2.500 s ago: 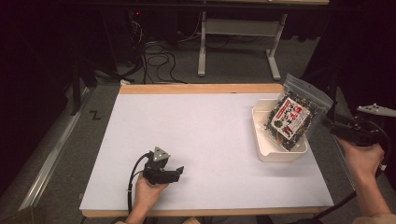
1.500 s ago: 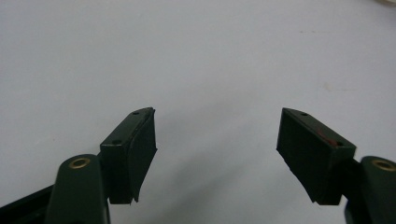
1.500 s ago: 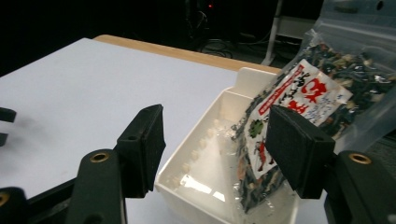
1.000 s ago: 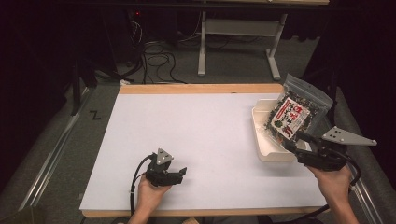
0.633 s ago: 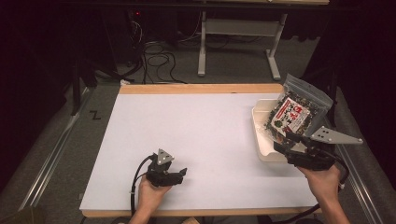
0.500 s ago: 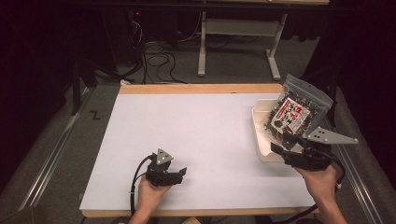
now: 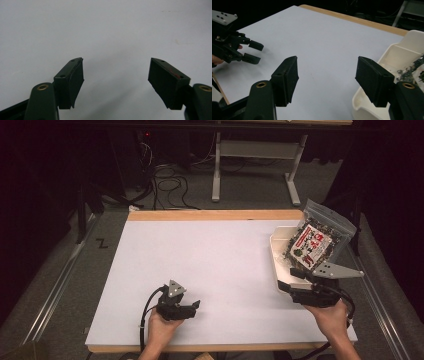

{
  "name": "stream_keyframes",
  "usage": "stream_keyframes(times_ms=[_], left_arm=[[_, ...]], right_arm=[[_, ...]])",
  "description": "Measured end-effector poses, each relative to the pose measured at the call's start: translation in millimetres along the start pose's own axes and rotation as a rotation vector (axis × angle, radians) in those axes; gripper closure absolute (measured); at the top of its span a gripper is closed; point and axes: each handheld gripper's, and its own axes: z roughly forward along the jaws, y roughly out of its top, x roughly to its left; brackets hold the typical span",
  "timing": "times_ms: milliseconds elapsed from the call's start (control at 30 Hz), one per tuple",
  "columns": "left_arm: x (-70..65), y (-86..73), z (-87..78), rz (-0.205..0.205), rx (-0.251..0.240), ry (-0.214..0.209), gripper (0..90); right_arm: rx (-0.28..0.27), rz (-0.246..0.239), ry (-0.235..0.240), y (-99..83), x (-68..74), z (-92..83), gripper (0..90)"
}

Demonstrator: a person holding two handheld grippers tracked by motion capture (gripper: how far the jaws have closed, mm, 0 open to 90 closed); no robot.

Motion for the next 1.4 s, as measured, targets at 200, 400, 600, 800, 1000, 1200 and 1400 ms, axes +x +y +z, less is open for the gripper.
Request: stream_keyframes(times_ms=[200,400,600,800,1000,1200,1400], left_arm=[[1.8,-0.1,-1.0,-0.008,-0.004,0.002,29.0],[0.5,-0.6,-0.6,-0.001,0.002,0.001,29.0],[1.7,-1.0,0.7,-0.010,0.007,-0.003,29.0],[1.4,-2.4,1.5,-0.008,0.013,-0.001,28.9],[1.1,-2.1,1.2,-0.009,0.009,-0.002,28.9],[2.0,-2.6,0.9,-0.011,0.010,-0.003,28.9],[1.1,-2.5,2.2,-0.006,0.018,-0.004,28.9]], right_arm=[[0.052,0.012,0.034,-3.1,5.1,12.6,37.2],[0.071,0.006,0.048,-4.2,11.9,20.3,37.4],[0.103,0.028,0.070,-6.7,12.6,28.9,38.3],[0.112,0.019,0.071,-8.1,15.8,37.0,38.2],[0.125,0.003,0.075,-10.0,19.0,47.8,38.2],[0.130,0.022,0.075,-13.5,18.0,55.7,39.3],[0.137,0.023,0.067,-13.4,16.5,59.7,39.6]])
